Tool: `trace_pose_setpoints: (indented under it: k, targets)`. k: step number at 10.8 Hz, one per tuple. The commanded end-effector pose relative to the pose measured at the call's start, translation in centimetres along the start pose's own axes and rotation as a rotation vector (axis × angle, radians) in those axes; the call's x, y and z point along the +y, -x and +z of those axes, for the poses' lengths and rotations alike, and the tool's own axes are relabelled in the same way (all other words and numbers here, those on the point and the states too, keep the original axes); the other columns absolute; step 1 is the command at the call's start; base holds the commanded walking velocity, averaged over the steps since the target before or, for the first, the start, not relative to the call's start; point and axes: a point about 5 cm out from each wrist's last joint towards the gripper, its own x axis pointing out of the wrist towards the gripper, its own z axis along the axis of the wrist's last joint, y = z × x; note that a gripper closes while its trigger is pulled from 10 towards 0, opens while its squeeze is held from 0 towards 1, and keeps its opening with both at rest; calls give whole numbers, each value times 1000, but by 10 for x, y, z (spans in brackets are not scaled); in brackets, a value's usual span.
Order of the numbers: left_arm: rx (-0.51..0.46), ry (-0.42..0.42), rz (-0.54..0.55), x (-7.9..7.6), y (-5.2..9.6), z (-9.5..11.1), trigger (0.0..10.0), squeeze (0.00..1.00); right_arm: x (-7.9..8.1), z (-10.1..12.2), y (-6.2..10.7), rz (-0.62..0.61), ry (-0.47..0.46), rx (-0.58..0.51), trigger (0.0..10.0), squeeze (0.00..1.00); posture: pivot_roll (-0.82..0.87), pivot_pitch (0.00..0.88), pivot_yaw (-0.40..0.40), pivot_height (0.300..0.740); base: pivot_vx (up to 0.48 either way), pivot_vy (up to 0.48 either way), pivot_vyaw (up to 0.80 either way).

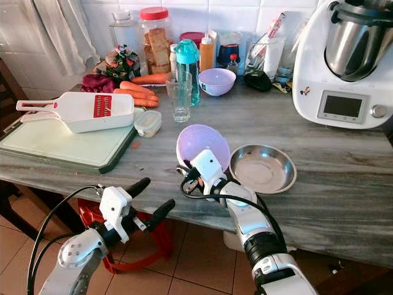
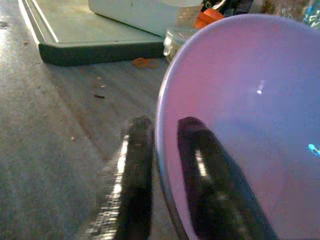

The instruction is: Setting the table

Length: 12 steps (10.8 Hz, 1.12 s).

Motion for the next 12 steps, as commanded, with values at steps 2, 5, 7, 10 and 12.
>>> trace_pose_setpoints:
  k: [2, 5, 7, 10, 12]
  targets:
    - [5, -24, -4, 1, -1, 4, 10000, 0, -6, 17, -5, -16, 25, -55, 10000, 1000, 46, 0, 58, 740, 0, 0, 0]
    - [11, -19, -6, 0, -2, 3, 10000, 0, -9, 24, -6, -32, 46, -78, 10000, 1000, 43, 0, 60, 740, 0, 0, 0]
    - [16, -17, -4, 0, -2, 2, 10000, 0, -13, 35, -8, -52, 46, -117, 10000, 1000, 43, 0, 60, 740, 0, 0, 0]
    - [20, -16, -4, 1, -2, -1, 10000, 0, -16, 50, -9, -77, 26, -179, 10000, 1000, 40, 0, 60, 740, 0, 0, 0]
    - [20, -7, -20, 2, -1, -2, 10000, 0, -27, 72, 0, -186, 33, -274, 10000, 1000, 39, 0, 57, 740, 0, 0, 0]
